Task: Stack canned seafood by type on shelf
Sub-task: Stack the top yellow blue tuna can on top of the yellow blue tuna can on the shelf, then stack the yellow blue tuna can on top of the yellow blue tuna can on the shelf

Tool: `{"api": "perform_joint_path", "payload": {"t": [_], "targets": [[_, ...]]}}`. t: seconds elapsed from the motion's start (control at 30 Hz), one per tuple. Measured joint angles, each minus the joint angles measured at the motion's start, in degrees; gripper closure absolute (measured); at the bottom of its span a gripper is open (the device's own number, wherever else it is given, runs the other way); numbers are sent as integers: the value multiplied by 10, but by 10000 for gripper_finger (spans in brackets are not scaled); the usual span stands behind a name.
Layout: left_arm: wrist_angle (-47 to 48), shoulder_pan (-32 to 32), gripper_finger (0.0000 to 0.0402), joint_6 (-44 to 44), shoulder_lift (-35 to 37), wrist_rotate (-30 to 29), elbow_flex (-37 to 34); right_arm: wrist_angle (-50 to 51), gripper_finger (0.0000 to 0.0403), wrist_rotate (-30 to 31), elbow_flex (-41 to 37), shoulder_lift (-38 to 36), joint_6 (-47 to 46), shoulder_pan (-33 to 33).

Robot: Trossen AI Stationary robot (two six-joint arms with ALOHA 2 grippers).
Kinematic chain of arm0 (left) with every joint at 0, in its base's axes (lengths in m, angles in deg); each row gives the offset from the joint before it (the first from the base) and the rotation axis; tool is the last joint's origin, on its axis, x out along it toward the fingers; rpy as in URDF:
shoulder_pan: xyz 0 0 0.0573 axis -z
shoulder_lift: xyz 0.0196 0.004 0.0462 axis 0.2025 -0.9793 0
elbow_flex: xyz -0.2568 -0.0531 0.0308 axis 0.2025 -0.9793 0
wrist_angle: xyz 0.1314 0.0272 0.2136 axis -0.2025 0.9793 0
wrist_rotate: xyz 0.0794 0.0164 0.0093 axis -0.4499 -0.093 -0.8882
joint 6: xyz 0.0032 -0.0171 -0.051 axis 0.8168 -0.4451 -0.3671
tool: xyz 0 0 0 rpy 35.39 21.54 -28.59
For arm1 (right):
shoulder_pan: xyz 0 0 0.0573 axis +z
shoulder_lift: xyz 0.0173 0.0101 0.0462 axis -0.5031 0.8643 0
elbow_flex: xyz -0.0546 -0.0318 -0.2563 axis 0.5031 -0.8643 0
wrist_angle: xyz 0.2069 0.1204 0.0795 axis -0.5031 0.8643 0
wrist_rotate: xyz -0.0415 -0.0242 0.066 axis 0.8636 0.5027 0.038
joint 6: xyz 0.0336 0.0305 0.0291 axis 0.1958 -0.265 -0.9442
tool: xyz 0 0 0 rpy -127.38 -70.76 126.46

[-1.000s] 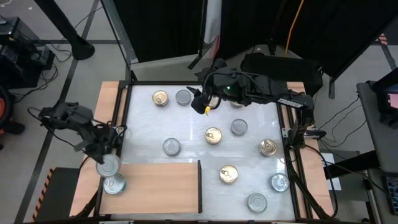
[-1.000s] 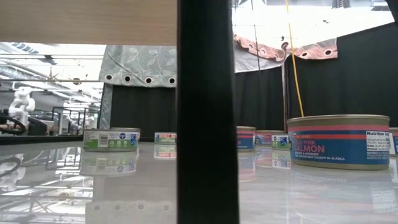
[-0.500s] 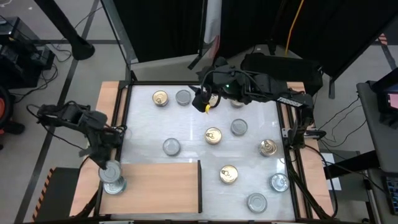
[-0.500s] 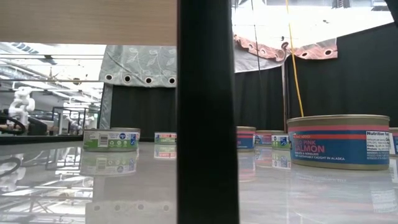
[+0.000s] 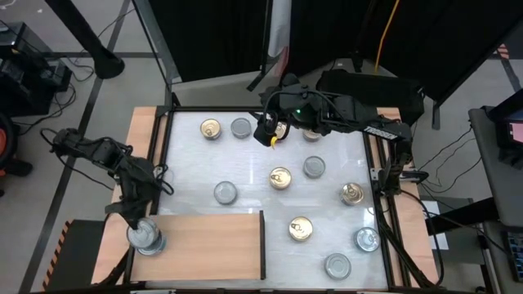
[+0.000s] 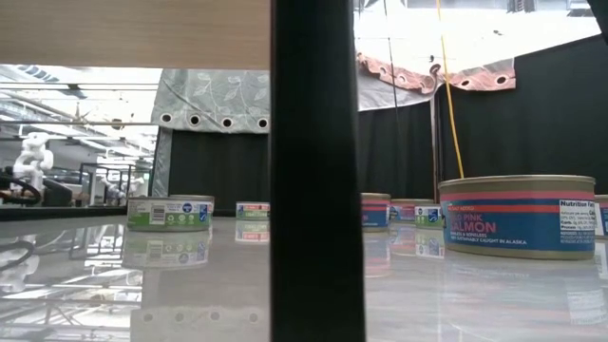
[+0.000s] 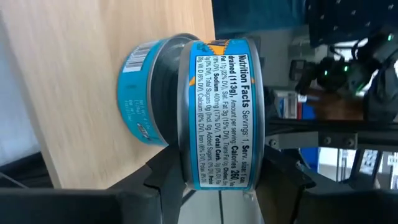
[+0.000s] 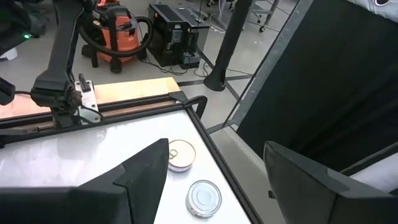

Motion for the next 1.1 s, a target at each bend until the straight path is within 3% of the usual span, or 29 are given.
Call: {"api": "perform_joint_path", "payload": {"t": [0.37, 0.73, 0.97, 1.1], "targets": [[-19, 29, 233, -5, -52, -10, 1, 0, 149, -1, 0, 0, 1, -4], [-2, 29, 130, -66, -60, -54, 17, 0, 149, -4, 0, 0, 1, -4], [35, 29, 123, -91, -60, -71, 56, 5, 149, -4, 0, 0, 1, -4], [60, 29, 123, -120, -60, -113, 101, 74, 149, -5, 0, -2, -43, -2]]}}
